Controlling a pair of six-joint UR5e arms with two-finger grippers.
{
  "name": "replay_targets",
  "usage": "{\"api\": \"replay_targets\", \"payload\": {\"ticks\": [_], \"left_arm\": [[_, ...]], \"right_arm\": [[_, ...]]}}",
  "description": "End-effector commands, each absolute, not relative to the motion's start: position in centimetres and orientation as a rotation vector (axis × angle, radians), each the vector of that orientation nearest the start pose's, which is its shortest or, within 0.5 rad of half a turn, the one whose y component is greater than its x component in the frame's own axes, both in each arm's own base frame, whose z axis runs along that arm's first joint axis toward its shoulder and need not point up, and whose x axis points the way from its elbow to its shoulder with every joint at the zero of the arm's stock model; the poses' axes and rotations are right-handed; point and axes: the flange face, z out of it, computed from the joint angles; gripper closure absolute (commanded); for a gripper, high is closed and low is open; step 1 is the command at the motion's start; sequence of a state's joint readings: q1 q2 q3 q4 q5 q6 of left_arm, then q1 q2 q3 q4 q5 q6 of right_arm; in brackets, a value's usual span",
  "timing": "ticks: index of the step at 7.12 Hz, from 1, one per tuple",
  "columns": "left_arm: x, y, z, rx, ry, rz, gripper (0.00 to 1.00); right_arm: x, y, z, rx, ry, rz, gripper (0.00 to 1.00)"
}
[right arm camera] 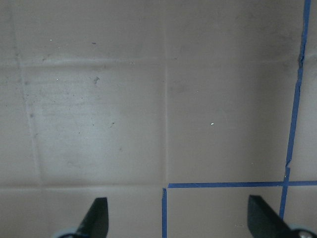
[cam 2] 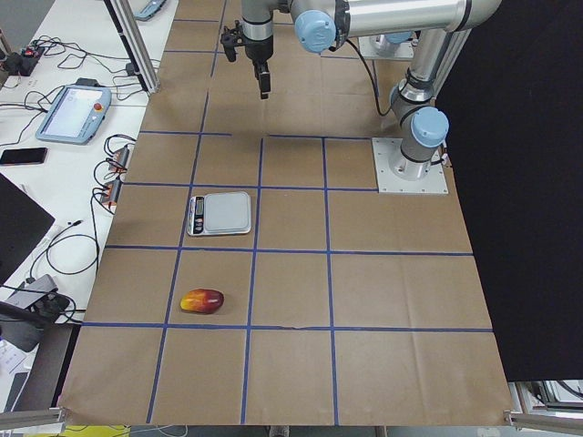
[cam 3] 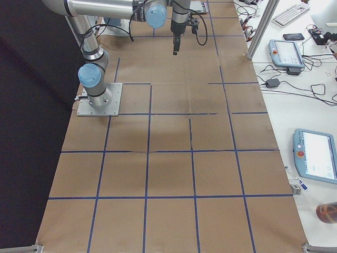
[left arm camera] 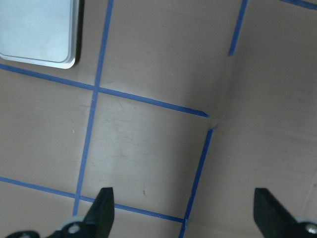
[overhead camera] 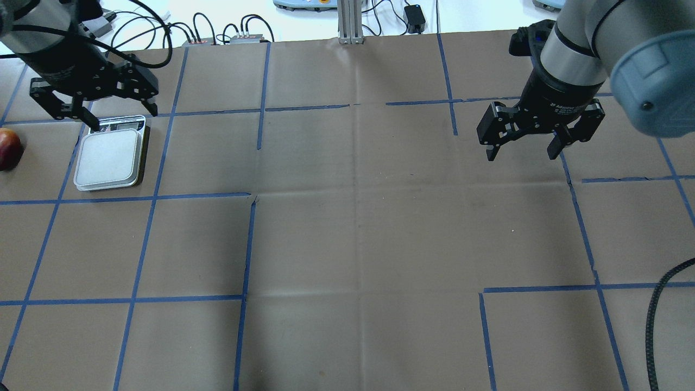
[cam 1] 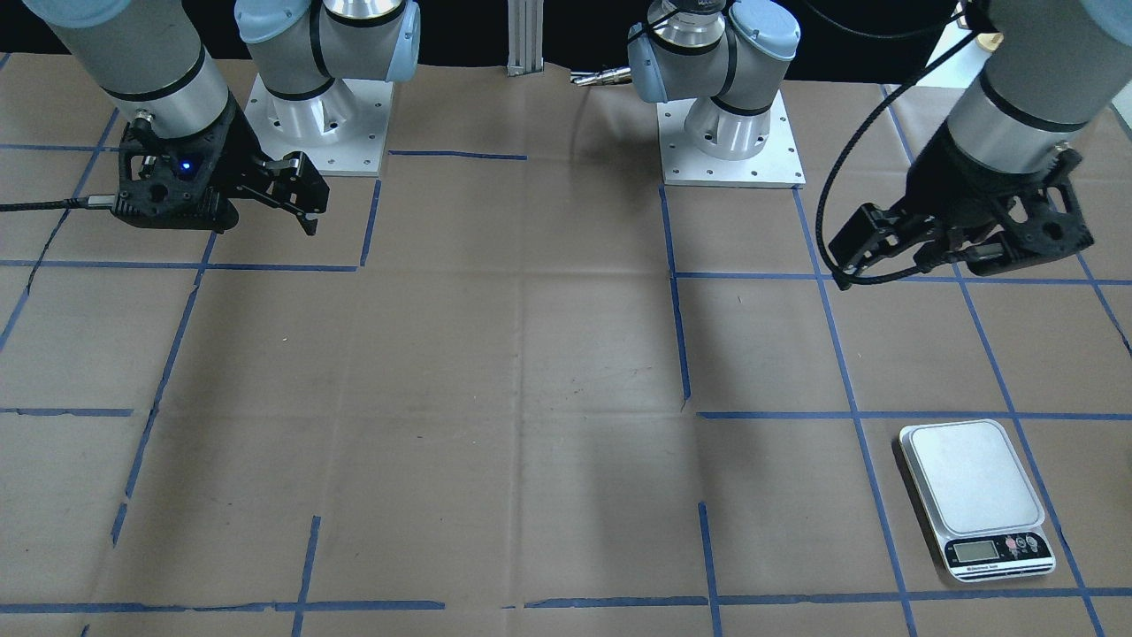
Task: Weigh mango
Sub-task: 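Move the left gripper down toward the red-yellow mango beside the scale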
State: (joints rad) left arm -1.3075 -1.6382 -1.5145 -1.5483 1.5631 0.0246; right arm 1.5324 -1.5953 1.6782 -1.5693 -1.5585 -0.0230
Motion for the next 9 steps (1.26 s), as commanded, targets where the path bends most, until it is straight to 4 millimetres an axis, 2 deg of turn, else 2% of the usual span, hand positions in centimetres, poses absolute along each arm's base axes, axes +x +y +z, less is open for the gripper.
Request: {"api": "replay_targets", "payload": {"ticks": [1,2,4,5,6,7,8,9], "left_arm": [[11.9,-55.9,47.9,-0.296,3.127,-0.015,0.0],[17.7,-57.2,47.8,-0.26,3.125,-0.025,0.0],[30.5,-59.4,46.2,-0.142,3.121,-0.037,0.0],[36.0,-60.6,44.9,-0.091,3.116,-0.047,0.0],[40.6,-62.0,42.3,-0.048,3.122,-0.035,0.0],[45.3,-63.0,38.6,0.007,3.131,-0.022,0.0],[48.8,-63.6,35.0,0.019,3.147,-0.009,0.0],[50.0,-64.6,31.9,0.014,3.163,0.012,0.0]], "right_arm": [[11.6,-47.6,44.7,0.025,3.124,0.131,0.0],[11.6,-47.6,44.7,0.025,3.124,0.131,0.0],[11.6,-47.6,44.7,0.025,3.124,0.131,0.0],[11.6,-47.6,44.7,0.025,3.124,0.131,0.0],[11.6,-47.6,44.7,0.025,3.124,0.131,0.0],[11.6,-47.6,44.8,0.025,3.124,0.129,0.0],[11.6,-47.6,44.7,0.025,3.124,0.131,0.0],[11.6,-47.6,44.7,0.025,3.124,0.131,0.0]]}}
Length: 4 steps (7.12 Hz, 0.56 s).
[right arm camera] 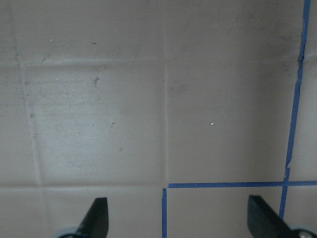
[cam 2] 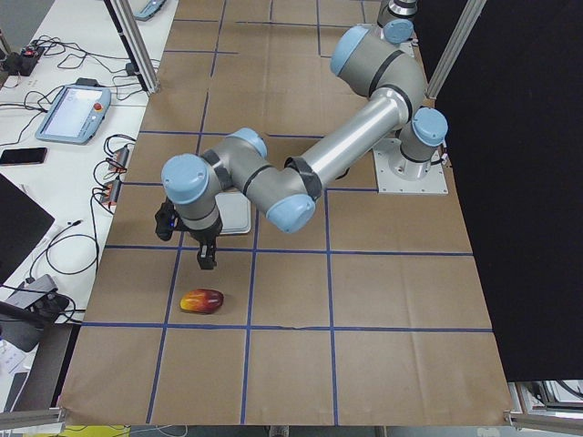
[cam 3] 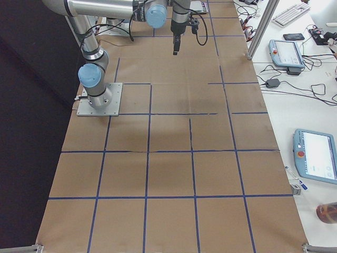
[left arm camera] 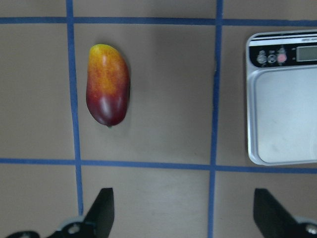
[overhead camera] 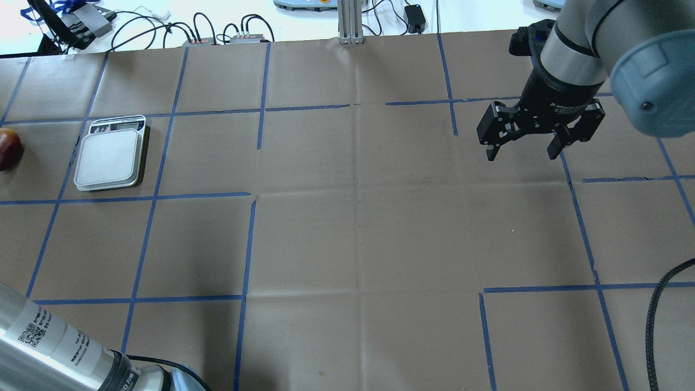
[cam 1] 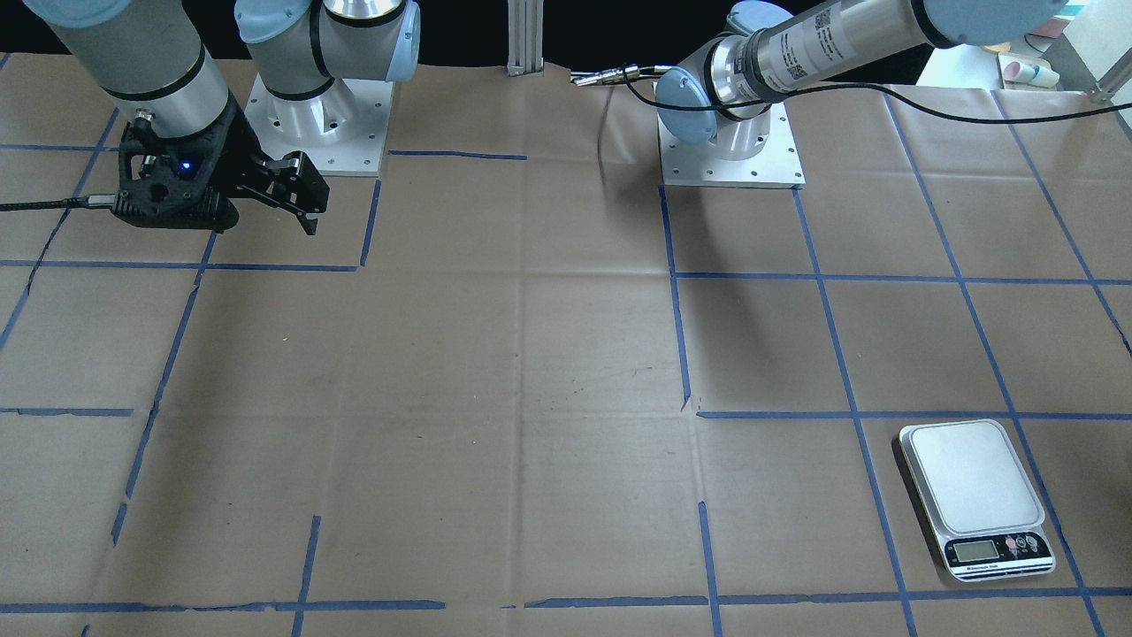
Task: Weigh mango
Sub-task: 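Close the left gripper on the mango and lift it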
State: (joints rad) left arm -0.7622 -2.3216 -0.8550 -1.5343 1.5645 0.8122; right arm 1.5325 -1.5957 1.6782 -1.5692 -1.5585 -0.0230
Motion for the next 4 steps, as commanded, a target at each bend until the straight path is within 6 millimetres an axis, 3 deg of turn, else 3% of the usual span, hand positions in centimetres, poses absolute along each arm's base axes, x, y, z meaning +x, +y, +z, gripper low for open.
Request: {"api": "replay_targets", "payload": {"ticks": [1,4], "left_arm": [[50.9,-65.4,29.3,0.014,3.156,-0.003,0.0],[52.2,-66.8,22.7,0.017,3.146,-0.007,0.0]], "right_arm": [[11.6,-47.6,44.7,0.025,3.124,0.131,0.0],[11.6,-47.6,44.8,0.025,3.124,0.129,0.0]]}}
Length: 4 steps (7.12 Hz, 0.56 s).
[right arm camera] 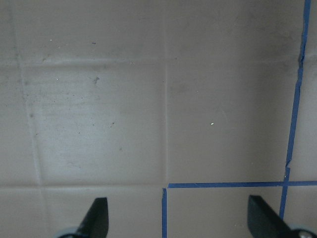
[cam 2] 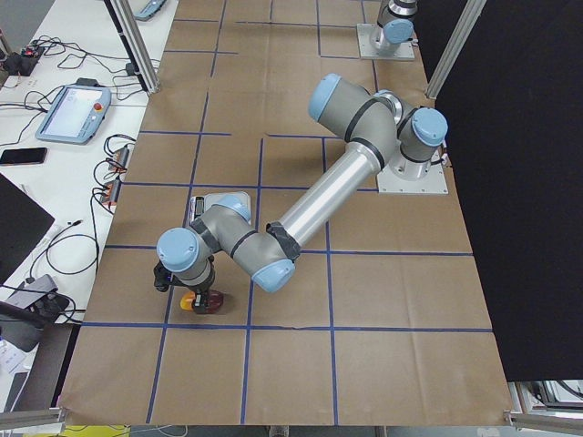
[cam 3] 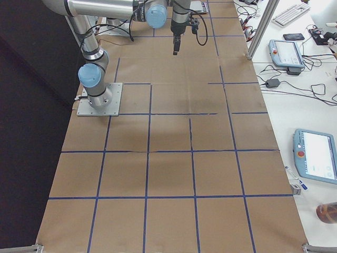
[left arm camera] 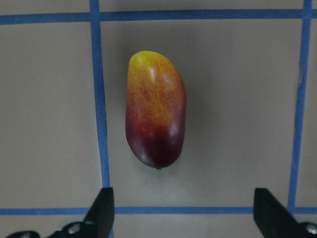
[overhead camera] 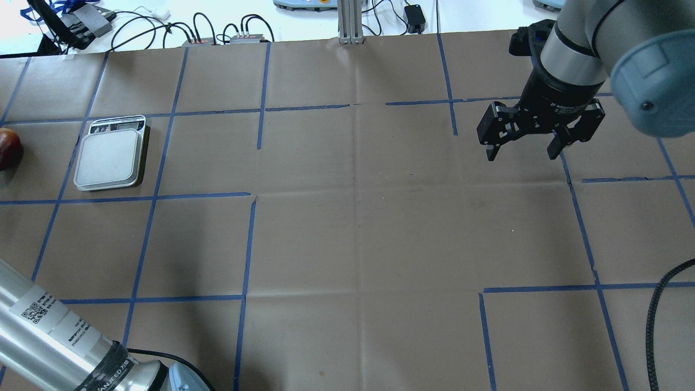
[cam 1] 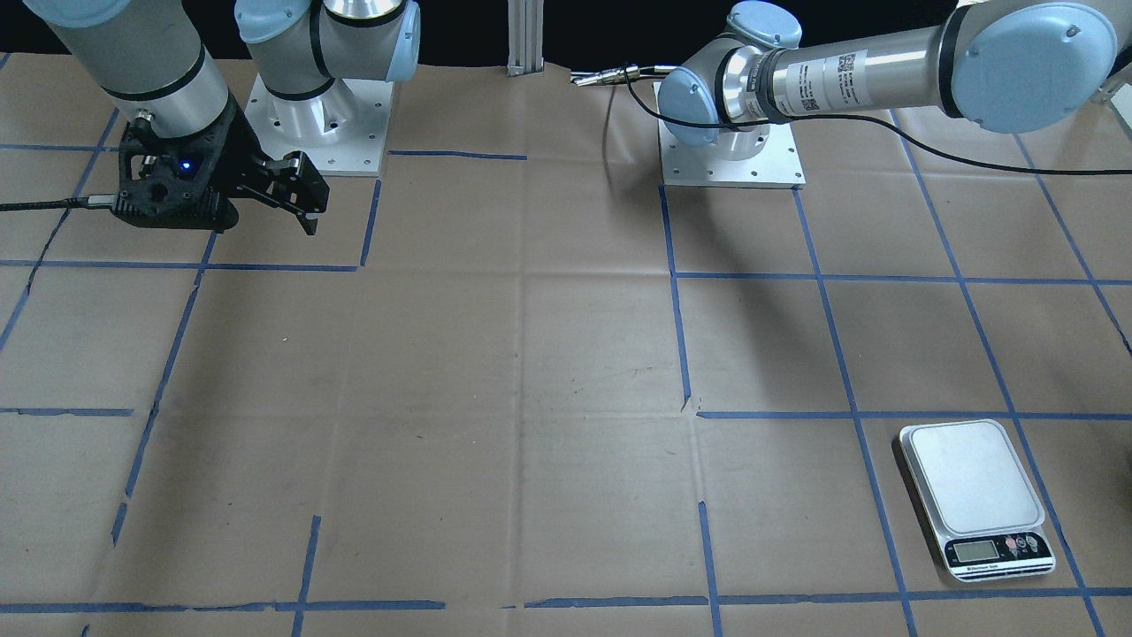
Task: Weigh mango
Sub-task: 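Close the left gripper on the mango and lift it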
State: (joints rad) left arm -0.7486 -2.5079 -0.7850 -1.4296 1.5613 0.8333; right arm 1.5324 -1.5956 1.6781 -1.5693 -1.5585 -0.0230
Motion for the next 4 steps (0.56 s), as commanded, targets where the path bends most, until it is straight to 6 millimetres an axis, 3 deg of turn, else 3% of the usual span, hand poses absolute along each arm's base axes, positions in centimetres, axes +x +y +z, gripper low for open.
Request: {"api": "replay_targets", "payload": {"ticks": [1,4], "left_arm": [[52.5,-67.1,20.2,0.012,3.152,0.003,0.0],[52.4,-67.2,17.9,0.012,3.166,0.04,0.01]], "right_arm": [[11.6,-47.6,44.7,0.025,3.124,0.131,0.0],[11.6,-47.6,44.7,0.025,3.124,0.131,0.0]]}}
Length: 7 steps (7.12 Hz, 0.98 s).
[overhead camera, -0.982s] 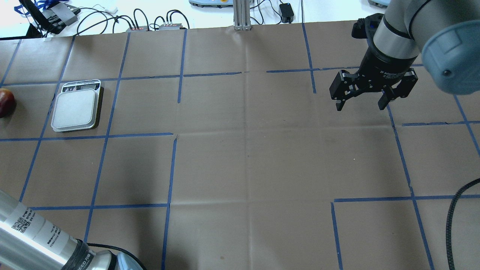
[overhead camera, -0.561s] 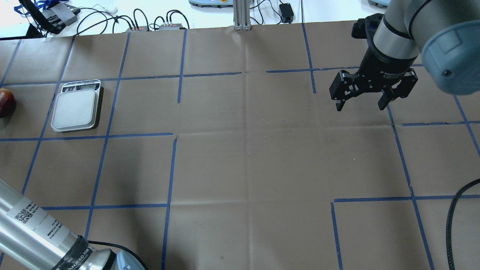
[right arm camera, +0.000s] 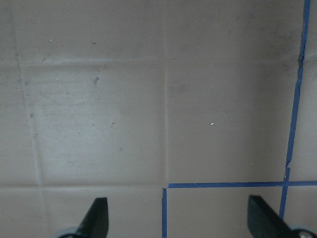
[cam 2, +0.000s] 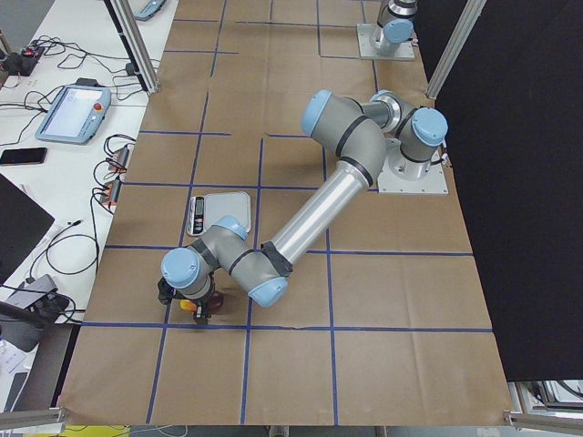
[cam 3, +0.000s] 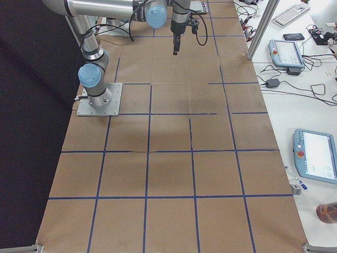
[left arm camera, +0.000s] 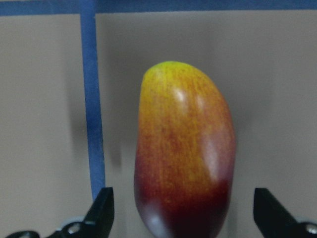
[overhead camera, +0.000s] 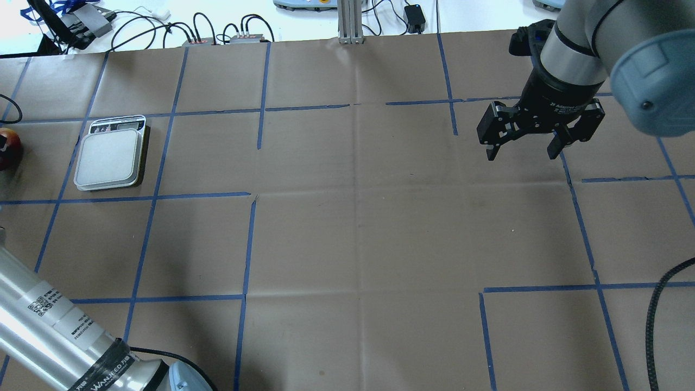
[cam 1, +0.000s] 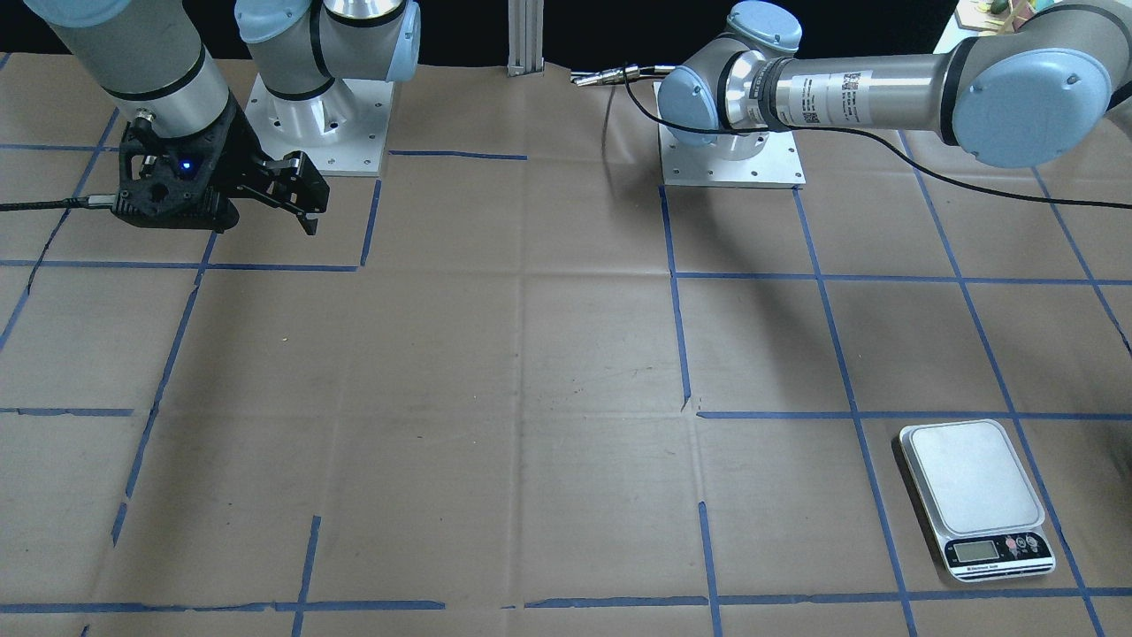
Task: Weigh mango
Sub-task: 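Close the left gripper on the mango and lift it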
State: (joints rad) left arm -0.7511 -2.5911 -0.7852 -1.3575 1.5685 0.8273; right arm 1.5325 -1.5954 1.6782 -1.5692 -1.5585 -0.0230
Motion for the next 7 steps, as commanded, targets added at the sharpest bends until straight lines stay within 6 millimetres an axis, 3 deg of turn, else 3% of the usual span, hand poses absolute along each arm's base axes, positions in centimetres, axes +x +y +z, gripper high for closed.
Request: {"api": "replay_targets", "payload": {"ticks": [1,2,3,4,5,7], "left_arm": [[52.4,-67.2,17.6,0.012,3.169,0.041,0.11],[52.4,-67.3,17.8,0.01,3.166,0.036,0.3],[52.5,-67.3,18.7,0.012,3.158,0.025,0.41],[52.3,-67.3,20.0,0.014,3.146,0.007,0.41],[52.1,-67.3,22.8,0.017,3.124,-0.026,0.41],[50.2,-66.7,26.7,0.017,3.139,-0.004,0.42]], "right_arm": [[11.6,-47.6,44.7,0.025,3.124,0.131,0.0],[11.6,-47.6,44.7,0.025,3.124,0.131,0.0],[11.6,-47.6,44.7,0.025,3.124,0.131,0.0],[11.6,-47.6,44.7,0.025,3.124,0.131,0.0],[11.6,-47.6,44.7,0.025,3.124,0.131,0.0],[11.6,-47.6,44.7,0.025,3.124,0.131,0.0]]}}
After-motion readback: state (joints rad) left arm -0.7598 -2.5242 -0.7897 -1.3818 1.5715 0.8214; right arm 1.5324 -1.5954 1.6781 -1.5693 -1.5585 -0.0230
